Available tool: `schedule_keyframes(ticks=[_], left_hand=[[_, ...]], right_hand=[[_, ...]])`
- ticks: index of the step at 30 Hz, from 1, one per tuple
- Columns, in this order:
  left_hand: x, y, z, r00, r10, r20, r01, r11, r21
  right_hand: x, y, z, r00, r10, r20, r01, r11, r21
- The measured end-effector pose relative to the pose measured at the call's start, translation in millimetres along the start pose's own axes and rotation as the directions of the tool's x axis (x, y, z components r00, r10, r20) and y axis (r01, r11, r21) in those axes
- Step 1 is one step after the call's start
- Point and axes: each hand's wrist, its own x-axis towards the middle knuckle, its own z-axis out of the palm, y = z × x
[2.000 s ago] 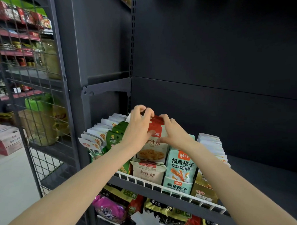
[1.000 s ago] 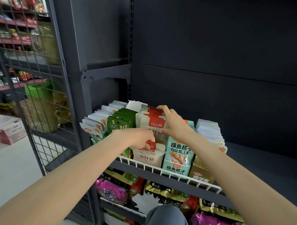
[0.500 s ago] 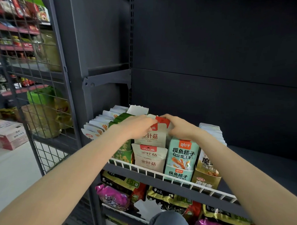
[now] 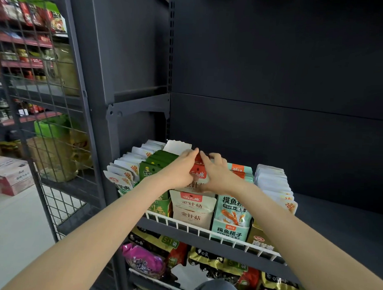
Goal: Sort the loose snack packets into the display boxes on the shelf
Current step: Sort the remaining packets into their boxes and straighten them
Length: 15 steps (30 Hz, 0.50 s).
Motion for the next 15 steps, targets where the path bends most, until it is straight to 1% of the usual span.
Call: schedule_keyframes(ticks=[2,3,5,6,7,8,9,10,11,12,13,14,15], left_hand=[[2,-3,2,1.0,0.02,0.017,-0.02,0.999,0.03],[1,-2,4,1.0,0.031,-0.002,-0.031,0.999,0.017],[-6,0,6,0.993,0.071,-0.097,-0.07,0.997,0.021],[-13,1,6,0.978,0.109,-0.179,-0.093,0.991,0.092],[-20,0,5,0.945,0.166,-0.28,-0.119,0.977,0.178],[-29,0,3,0.894,0.246,-0.376,-0.159,0.956,0.247],[-37,0,1,0.848,0.308,-0.431,-0.206,0.942,0.266],[-45,1,-2,0.838,0.348,-0.421,-0.261,0.932,0.252],[-53,3,-4,0.859,0.365,-0.359,-0.306,0.928,0.213],[-59,5,-5,0.9,0.353,-0.255,-0.315,0.932,0.179],[-63,7,-6,0.941,0.311,-0.137,-0.286,0.942,0.176],[-65,9,-6,0.964,0.261,-0.044,-0.247,0.948,0.199],[-64,9,-5,0.975,0.222,0.01,-0.218,0.946,0.24]], right_hand=[[0,1,-1,1.0,-0.011,0.0,0.011,0.999,-0.047],[0,2,-2,1.0,-0.017,-0.008,0.016,0.997,-0.073],[-1,3,-5,0.999,-0.029,-0.036,0.026,0.995,-0.101],[-3,4,-6,0.998,-0.031,-0.048,0.027,0.995,-0.095],[-5,4,-6,0.998,-0.038,-0.054,0.034,0.996,-0.084],[-8,5,-7,0.998,-0.047,-0.051,0.043,0.996,-0.072],[-10,6,-8,0.998,-0.052,-0.044,0.05,0.997,-0.056],[-13,7,-9,0.998,-0.049,-0.037,0.048,0.998,-0.031],[-16,7,-11,0.999,-0.04,-0.033,0.04,0.999,-0.001],[-18,7,-13,0.999,-0.032,-0.038,0.033,0.999,0.024],[-21,6,-15,0.998,-0.026,-0.05,0.028,0.999,0.042],[-23,5,-16,0.998,-0.02,-0.065,0.023,0.998,0.053],[-25,4,-16,0.997,-0.013,-0.079,0.017,0.998,0.062]])
